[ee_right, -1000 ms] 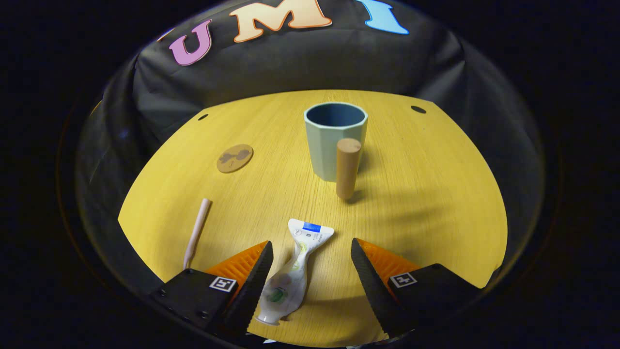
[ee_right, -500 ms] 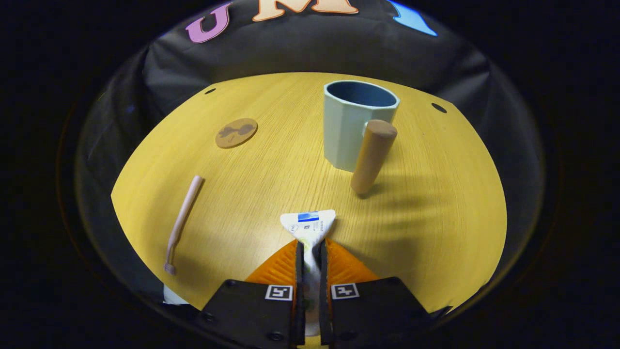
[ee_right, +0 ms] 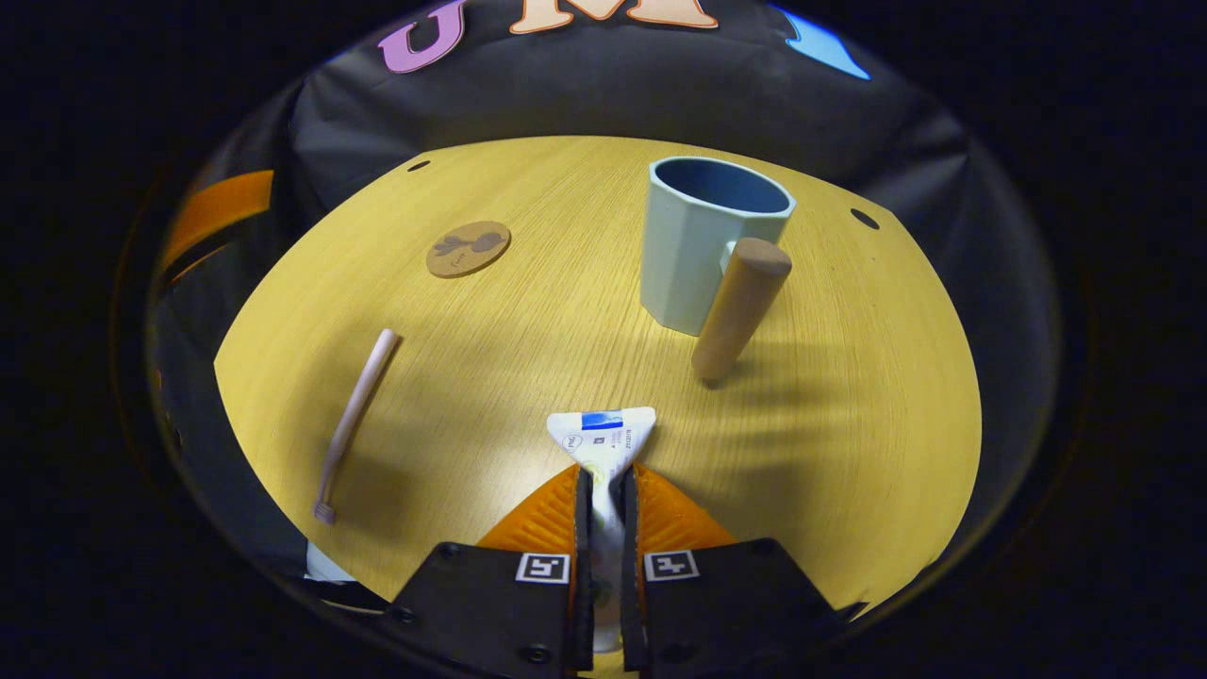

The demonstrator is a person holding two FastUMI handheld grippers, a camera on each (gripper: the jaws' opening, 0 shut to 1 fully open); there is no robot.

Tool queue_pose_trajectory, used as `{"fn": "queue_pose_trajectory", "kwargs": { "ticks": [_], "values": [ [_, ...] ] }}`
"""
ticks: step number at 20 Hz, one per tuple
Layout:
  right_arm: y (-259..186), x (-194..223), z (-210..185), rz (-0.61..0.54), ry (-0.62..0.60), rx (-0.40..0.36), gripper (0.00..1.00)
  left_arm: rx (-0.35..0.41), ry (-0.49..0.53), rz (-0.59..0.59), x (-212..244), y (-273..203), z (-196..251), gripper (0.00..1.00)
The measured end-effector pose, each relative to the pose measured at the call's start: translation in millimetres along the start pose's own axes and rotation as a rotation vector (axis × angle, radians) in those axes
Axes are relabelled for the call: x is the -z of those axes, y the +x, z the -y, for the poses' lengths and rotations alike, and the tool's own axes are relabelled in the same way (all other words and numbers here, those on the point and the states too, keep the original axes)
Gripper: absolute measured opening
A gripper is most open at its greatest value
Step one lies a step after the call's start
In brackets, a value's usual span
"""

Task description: Put the toothbrush and toothpaste on the desktop into the cup, then pick up the cup and place it on the coaster on the desktop.

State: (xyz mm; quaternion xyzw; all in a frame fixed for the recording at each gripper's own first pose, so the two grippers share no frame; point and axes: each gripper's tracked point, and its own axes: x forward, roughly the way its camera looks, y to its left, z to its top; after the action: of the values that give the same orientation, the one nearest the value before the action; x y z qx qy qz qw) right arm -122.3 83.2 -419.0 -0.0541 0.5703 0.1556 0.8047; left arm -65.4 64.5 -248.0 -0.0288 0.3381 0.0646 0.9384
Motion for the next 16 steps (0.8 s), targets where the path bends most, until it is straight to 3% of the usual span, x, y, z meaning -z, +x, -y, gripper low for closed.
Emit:
{"fn": "queue_pose_trajectory", "kwargs": {
  "ticks": [10,16],
  "values": [
    [0.1,-1.0,0.4,0.014,0.007,-0.004,0.14,0.063,-0.003,-0.304,85.4,27.3,18.5,0.96],
    [-0.1,-1.5,0.7,0.014,0.004,-0.013,0.17,0.059,0.005,-0.464,123.5,36.1,18.1,0.96]
  ]
}}
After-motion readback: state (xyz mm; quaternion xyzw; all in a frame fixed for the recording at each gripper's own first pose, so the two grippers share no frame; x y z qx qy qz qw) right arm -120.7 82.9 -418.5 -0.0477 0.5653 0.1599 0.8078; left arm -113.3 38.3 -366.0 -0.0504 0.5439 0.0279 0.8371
